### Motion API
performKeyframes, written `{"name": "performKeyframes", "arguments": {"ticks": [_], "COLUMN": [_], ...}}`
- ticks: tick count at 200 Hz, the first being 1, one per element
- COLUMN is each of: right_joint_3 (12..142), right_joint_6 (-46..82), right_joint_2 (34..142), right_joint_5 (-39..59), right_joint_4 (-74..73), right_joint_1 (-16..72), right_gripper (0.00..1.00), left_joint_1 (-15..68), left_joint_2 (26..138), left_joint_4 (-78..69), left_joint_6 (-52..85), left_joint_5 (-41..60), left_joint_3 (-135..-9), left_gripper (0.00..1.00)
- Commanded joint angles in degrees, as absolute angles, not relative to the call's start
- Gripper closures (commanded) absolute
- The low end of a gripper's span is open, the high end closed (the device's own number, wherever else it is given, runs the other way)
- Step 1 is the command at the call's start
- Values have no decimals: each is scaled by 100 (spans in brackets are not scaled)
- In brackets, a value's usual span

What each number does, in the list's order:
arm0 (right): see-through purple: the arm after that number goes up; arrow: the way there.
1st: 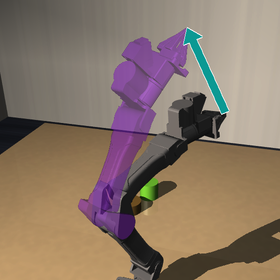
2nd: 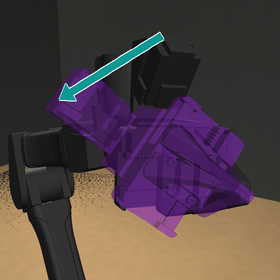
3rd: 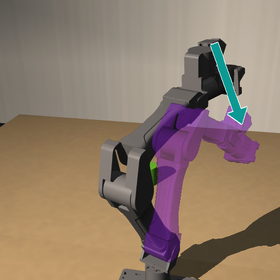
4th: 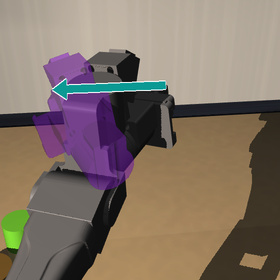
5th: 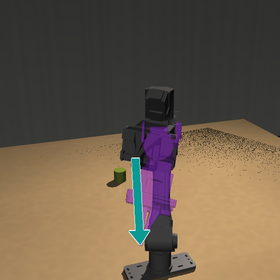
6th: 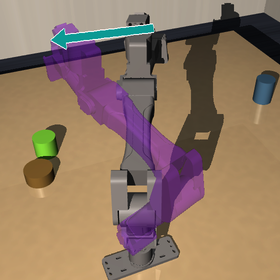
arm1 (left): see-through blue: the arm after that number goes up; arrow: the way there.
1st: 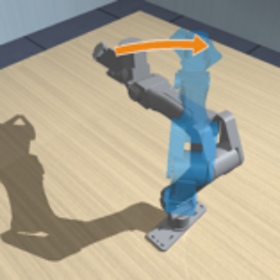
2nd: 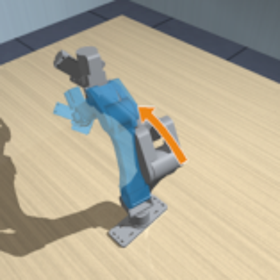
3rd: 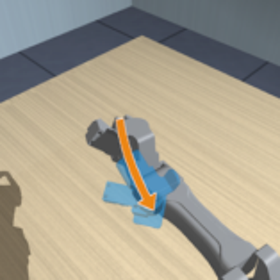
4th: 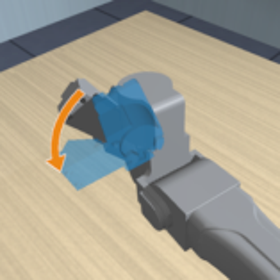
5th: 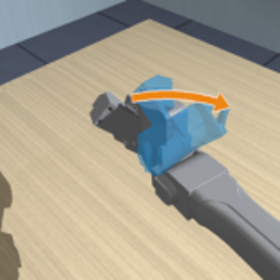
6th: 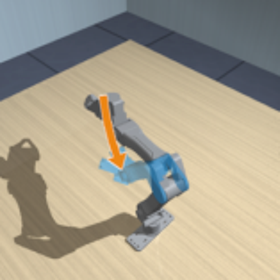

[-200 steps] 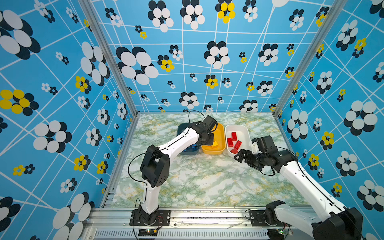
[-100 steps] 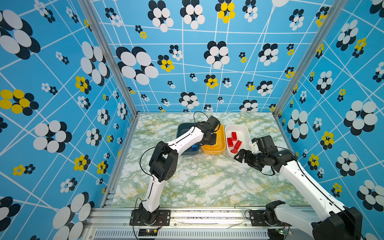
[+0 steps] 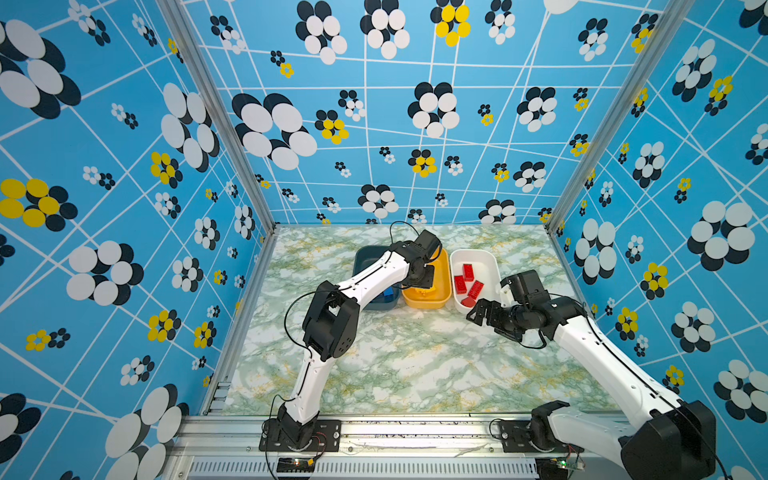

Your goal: Sort the legos into containers by color

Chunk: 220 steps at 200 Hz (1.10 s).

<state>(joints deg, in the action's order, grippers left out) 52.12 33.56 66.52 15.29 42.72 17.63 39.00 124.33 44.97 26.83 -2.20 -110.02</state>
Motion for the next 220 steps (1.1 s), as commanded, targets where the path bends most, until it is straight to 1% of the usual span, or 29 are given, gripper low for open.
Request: {"name": "performKeyframes", "arguments": {"ticks": [1, 64, 94, 105, 148, 175, 201, 220], "right_joint_3": [5332, 5407, 5497, 5519, 5649, 5716, 5834, 5866], "right_joint_6": [3248, 3191, 3133, 3099, 2913, 2769, 2530, 2270], "right_joint_2": [6741, 6820, 6847, 6860, 6899, 6957, 7085, 7197], "right_joint_5": [1485, 1461, 1416, 1400, 1306, 1138, 825, 471], "right_joint_4": [4201, 4181, 4168, 4157, 4051, 3854, 3578, 3219], "right_joint_1": [1805, 1801, 1793, 1784, 1690, 1594, 1474, 1360], "right_gripper": [1, 1, 1, 1, 1, 1, 1, 1], "left_joint_1": [3856, 3857, 3852, 3847, 3756, 3604, 3354, 3061], "left_joint_2": [12502, 12317, 12030, 11876, 11047, 10389, 9679, 9157], "left_joint_4": [4643, 4685, 4595, 4526, 4183, 3899, 3514, 3168], "left_joint_6": [2615, 2616, 2601, 2599, 2663, 2697, 2610, 2424], "left_joint_5": [-279, -349, -419, -457, -623, -783, -984, -1108], "left_joint_3": [-11184, -11253, -11092, -10976, -10074, -9250, -8364, -7698], "left_gripper": [50, 45, 42, 39, 30, 24, 13, 7]}}
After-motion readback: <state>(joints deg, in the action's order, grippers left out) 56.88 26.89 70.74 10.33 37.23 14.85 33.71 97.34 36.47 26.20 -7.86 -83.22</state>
